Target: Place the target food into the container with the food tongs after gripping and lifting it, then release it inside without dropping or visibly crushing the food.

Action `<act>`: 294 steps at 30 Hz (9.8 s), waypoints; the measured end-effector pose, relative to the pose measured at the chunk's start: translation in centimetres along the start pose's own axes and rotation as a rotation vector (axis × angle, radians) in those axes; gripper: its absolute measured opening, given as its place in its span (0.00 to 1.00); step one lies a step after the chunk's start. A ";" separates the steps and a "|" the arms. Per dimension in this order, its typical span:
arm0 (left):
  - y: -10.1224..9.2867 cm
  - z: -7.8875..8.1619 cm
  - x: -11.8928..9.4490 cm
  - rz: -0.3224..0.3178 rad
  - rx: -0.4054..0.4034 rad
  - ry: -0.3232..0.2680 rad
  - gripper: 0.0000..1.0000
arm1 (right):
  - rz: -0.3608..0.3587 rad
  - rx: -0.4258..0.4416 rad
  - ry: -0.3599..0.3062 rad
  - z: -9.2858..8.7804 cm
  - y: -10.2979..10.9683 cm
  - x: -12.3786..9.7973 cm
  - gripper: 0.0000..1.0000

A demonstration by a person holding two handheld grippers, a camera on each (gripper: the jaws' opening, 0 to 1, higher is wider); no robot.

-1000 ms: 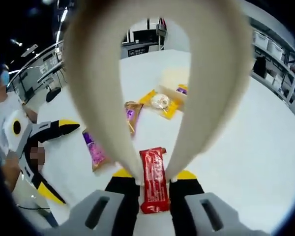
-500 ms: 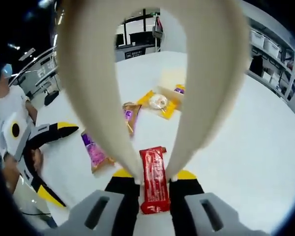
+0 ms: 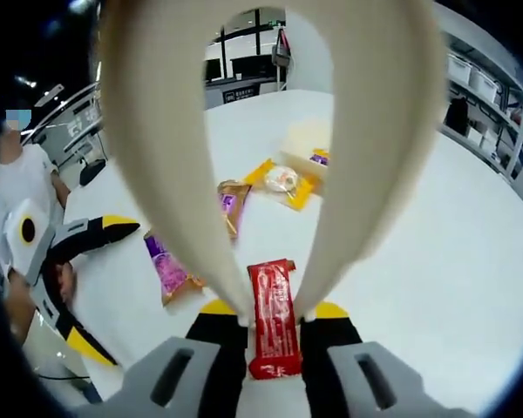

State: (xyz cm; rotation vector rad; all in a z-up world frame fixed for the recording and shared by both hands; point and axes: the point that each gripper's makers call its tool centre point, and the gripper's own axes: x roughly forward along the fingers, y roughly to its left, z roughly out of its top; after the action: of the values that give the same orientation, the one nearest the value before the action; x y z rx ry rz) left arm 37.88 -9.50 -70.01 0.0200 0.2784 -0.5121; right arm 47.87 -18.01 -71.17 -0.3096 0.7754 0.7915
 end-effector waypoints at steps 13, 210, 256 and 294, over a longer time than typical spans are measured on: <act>0.1 0.1 -0.1 0.001 -0.004 -0.004 0.93 | 0.018 0.092 -0.044 0.4 -0.2 0.1 0.16; 0.1 -0.2 0.2 0.020 0.020 0.011 0.93 | 0.069 0.228 -0.302 15.4 -5.5 -0.4 0.15; 0.7 0.7 0.0 0.061 0.029 -0.049 0.94 | -0.089 0.278 -0.238 14.1 -13.6 7.0 0.16; 0.4 0.7 0.0 0.056 0.041 -0.038 0.94 | -0.089 0.277 -0.278 15.0 -12.9 4.3 0.17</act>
State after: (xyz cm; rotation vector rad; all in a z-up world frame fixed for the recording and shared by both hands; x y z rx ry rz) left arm 38.21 -9.22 -69.38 0.0578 0.2293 -0.4616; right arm 66.84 -16.75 -64.33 0.0154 0.5948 0.6172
